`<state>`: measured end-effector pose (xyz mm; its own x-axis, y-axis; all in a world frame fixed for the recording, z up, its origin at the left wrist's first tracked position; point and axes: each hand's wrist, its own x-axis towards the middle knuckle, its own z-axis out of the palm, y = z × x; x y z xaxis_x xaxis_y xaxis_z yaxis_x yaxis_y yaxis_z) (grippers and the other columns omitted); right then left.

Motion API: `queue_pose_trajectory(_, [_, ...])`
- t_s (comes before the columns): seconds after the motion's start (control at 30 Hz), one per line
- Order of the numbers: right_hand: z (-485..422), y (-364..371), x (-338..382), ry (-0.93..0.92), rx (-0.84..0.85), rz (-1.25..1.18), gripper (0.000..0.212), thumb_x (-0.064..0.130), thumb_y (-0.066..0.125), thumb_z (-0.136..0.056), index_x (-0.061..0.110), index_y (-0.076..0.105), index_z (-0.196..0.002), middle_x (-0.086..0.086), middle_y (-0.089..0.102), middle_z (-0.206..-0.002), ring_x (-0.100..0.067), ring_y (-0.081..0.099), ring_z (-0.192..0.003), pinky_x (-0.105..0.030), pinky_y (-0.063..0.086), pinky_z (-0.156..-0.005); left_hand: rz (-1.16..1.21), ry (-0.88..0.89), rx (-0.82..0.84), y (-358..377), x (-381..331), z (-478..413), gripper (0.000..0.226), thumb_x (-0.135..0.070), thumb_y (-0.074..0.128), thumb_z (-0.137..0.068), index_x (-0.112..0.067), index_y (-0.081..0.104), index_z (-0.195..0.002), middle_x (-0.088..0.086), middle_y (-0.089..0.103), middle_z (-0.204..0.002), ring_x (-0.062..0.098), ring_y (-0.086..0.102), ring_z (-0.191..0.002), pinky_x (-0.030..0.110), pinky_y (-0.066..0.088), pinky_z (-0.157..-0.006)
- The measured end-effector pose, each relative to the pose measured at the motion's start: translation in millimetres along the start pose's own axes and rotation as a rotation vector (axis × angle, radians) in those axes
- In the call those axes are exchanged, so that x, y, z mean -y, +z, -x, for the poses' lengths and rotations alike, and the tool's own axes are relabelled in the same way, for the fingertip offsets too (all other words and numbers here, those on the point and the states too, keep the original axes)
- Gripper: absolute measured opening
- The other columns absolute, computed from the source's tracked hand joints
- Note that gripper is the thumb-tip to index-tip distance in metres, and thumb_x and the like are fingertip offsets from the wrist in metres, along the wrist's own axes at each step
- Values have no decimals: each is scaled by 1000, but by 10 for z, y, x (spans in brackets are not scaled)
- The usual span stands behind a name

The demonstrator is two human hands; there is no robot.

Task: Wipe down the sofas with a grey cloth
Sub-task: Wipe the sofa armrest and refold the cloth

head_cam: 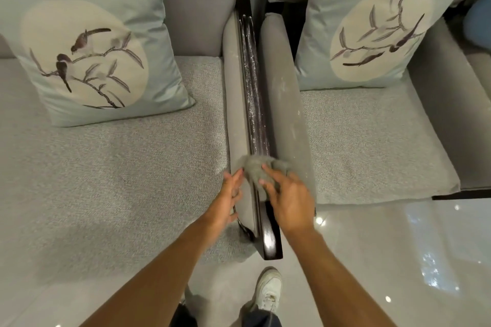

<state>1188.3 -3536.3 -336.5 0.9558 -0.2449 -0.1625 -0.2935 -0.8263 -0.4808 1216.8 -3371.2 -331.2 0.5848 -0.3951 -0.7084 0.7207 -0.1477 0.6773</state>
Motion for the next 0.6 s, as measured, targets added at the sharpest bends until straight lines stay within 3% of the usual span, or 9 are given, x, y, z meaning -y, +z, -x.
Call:
queue_pose_trajectory(0.1, [-344,30,134,9,-12,3,41,47,53,-100,44,49,-141,-1,52,-144,-23,65,-109,-39,55,-86,-5,2,-14,1,69,-44,72,-73,-2,-92,-51,24,-155,-19,22,-166,13,25,-153,60,20,-124])
queue_pose_trajectory(0.2, [3,109,56,2,-27,-61,42,46,54,-100,45,48,-142,-5,57,-137,-23,68,-99,-38,58,-77,9,-10,-36,50,69,-56,68,-66,-3,-98,-46,23,-157,-18,24,-165,12,26,-153,56,20,-125])
queue_pose_trajectory(0.27, [343,119,-26,-16,-8,-89,42,46,55,-99,46,49,-141,-4,60,-133,-21,68,-100,-36,57,-71,5,-19,-69,87,18,-34,60,-59,-3,-102,-44,26,-152,-20,36,-156,5,36,-144,39,27,-122])
queue_pose_trajectory(0.33, [428,67,-67,-38,20,-75,41,48,55,-99,47,51,-139,-3,62,-129,-20,69,-100,-34,57,-69,-16,-19,-82,132,-37,-10,52,-51,-4,-104,-43,29,-144,-28,45,-139,-10,48,-125,19,35,-108])
queue_pose_trajectory(0.37, [344,50,-74,-56,29,-62,40,49,54,-98,47,52,-139,-3,63,-128,-21,70,-97,-34,57,-68,-21,-24,-89,160,-60,4,55,-50,-5,-104,-41,27,-147,-28,43,-143,-9,47,-128,19,35,-110])
queue_pose_trajectory(0.47, [-184,1,21,-113,21,13,41,49,51,-99,45,51,-140,-7,60,-134,-25,71,-87,-37,59,-68,-25,-56,-124,196,-6,-40,69,-59,-5,-101,-34,20,-160,-11,20,-168,14,22,-154,49,13,-128])
queue_pose_trajectory(0.6, [-540,-83,117,-126,60,90,42,45,45,-103,46,43,-145,-5,51,-140,-27,69,-93,-38,56,-74,-11,-67,-165,232,-11,-81,71,-60,-6,-99,-36,28,-158,-11,19,-168,18,17,-156,53,6,-127])
